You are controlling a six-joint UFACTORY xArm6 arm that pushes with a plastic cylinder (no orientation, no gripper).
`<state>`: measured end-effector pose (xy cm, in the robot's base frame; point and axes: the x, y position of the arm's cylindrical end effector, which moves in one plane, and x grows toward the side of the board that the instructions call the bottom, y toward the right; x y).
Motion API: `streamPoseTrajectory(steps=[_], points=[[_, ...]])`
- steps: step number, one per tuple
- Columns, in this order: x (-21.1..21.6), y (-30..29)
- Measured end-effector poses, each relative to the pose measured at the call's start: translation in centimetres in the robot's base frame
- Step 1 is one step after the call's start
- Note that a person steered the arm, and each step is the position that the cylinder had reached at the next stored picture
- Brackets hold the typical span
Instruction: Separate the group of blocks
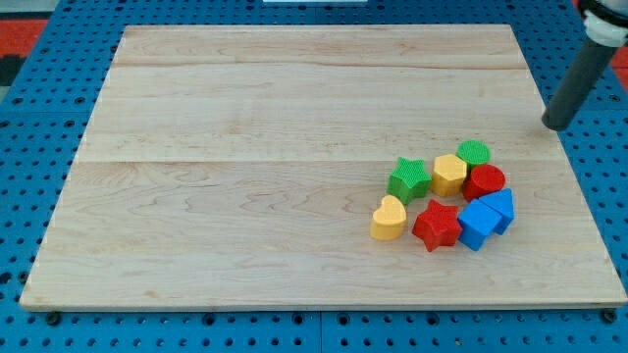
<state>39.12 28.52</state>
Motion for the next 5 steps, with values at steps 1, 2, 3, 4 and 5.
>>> streamPoseTrajectory(steps=[1,2,3,4,5], points=[[0.4,-3.1],[1.9,-8.5],[5.4,-13.4],[4.7,-11.8],[2.6,-6.1]])
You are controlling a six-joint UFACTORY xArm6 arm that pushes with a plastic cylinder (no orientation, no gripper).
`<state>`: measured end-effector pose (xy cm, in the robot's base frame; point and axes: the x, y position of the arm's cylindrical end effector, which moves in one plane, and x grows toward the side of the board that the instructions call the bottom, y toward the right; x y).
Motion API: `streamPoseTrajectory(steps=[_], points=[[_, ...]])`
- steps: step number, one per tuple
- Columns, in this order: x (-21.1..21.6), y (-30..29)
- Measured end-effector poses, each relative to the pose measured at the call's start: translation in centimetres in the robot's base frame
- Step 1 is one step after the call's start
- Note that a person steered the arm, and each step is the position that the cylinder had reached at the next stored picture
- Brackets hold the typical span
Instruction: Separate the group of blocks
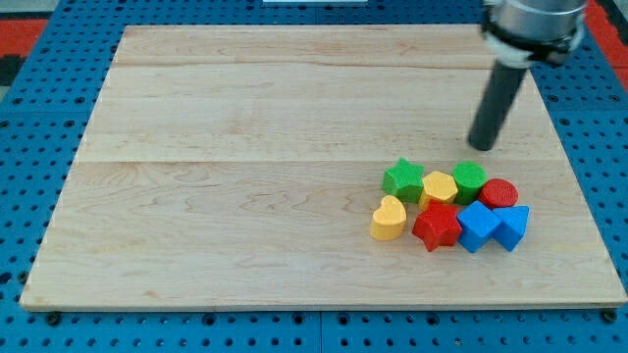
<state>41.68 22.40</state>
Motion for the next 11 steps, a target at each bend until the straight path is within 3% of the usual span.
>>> streamPoseTrajectory(steps=[2,3,5,8,9,10,11], points=[[7.1,-2.5],[7.9,-2.5],[9.3,-8.2],[6.4,-17.9],[9.1,-20.2],[15.2,-19.6],[15.1,-15.2]])
